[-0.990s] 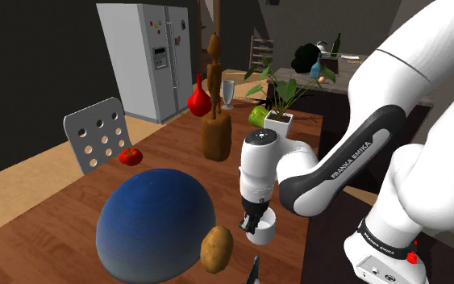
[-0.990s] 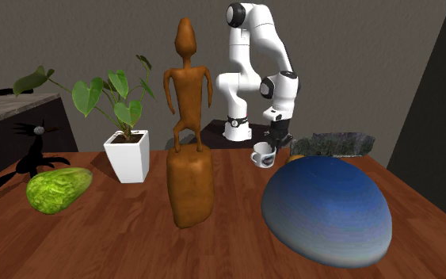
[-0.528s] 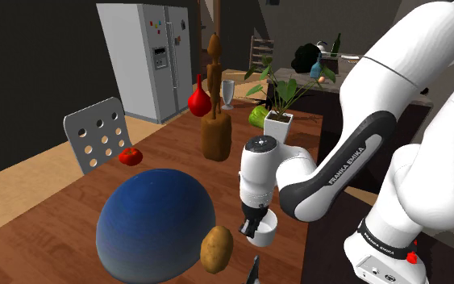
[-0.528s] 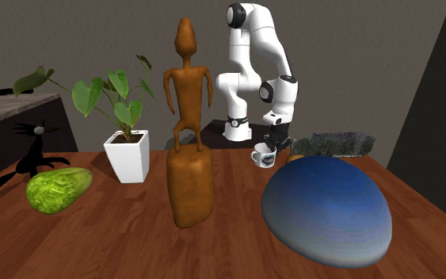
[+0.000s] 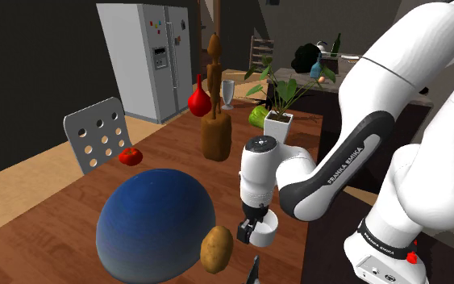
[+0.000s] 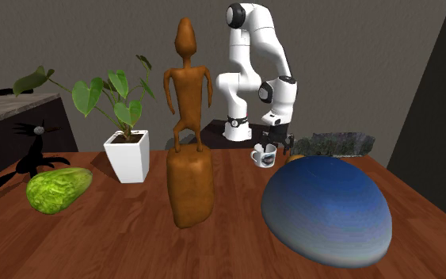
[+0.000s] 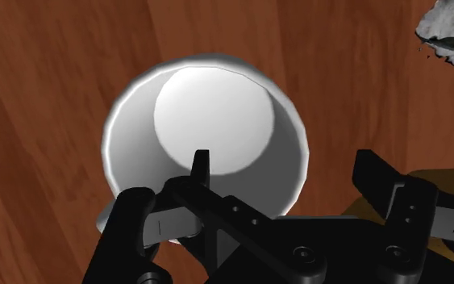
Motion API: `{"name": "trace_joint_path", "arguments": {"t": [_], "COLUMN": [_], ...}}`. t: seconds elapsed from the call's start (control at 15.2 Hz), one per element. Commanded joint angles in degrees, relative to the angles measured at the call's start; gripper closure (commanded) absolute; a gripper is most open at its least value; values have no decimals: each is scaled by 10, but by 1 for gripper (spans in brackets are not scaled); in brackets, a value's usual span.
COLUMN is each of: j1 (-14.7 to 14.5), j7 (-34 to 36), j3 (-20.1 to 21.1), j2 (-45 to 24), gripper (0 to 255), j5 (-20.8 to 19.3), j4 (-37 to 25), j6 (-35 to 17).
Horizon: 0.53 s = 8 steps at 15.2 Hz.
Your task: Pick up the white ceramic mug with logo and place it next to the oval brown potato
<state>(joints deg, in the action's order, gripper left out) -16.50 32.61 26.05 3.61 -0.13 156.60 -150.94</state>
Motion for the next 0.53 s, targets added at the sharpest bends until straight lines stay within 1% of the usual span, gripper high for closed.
{"name": "trace_joint_path", "arguments": {"t": [0.0, 0.13, 0.26, 0.46], "j1": [-1, -10, -18, -19], "j7": [1, -26, -41, -41], "j3": [1, -1, -7, -8], "j2": [1, 48, 87, 87], "gripper": [0, 0, 0, 0], "j5": [1, 38, 59, 59], "j4": [0, -7, -16, -16], "j6": [1, 51, 96, 96]}}
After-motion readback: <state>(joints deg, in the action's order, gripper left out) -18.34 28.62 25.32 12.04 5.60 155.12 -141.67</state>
